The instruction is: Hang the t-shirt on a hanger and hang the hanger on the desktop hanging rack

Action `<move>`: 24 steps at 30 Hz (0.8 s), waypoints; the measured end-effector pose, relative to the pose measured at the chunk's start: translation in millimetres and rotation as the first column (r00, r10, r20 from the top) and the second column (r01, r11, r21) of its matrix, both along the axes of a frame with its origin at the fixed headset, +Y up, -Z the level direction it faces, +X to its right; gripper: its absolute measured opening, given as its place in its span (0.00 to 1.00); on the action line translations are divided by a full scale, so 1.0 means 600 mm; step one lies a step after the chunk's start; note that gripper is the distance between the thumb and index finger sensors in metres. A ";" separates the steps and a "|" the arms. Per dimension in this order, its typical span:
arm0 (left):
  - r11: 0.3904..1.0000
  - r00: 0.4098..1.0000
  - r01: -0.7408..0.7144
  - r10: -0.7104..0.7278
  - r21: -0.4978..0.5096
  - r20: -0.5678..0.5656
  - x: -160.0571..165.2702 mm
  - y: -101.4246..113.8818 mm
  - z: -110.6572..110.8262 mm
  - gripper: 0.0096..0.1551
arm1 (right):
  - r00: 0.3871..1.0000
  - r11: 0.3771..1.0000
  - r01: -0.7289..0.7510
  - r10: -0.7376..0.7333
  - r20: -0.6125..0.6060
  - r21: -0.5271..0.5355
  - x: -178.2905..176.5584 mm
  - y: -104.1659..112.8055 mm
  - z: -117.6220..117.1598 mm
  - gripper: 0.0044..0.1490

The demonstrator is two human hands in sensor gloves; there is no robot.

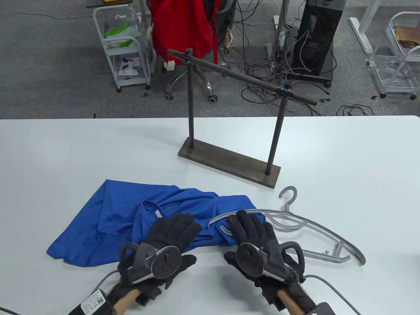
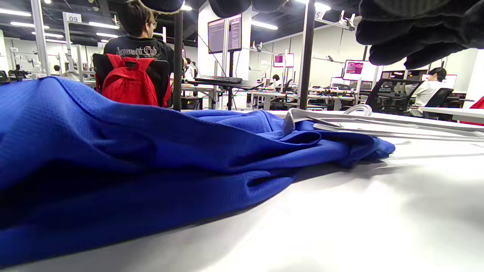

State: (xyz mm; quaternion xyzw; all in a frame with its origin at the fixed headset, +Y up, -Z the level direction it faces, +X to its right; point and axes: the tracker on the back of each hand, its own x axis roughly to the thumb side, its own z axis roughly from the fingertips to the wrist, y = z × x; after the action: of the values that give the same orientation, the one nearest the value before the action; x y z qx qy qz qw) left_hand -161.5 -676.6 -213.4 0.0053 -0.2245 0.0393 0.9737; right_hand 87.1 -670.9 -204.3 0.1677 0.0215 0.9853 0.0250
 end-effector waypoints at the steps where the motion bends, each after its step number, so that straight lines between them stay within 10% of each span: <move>1: 1.000 1.000 0.006 -0.006 -0.001 -0.006 -0.001 0.000 -0.002 0.50 | 1.000 1.000 -0.001 0.001 -0.005 -0.007 0.000 -0.001 0.000 0.56; 24: 1.000 1.000 0.007 -0.007 0.003 -0.003 -0.001 0.001 -0.003 0.50 | 0.906 0.944 0.030 -0.164 0.390 0.328 0.200 0.050 -0.061 0.51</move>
State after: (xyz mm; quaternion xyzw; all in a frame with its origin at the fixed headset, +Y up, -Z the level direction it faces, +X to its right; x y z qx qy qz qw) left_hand -162.2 -676.2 -214.9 0.0062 -0.2232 0.0354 0.9741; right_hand 207.2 -641.1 -240.8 -0.0413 -0.1500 0.9865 0.0515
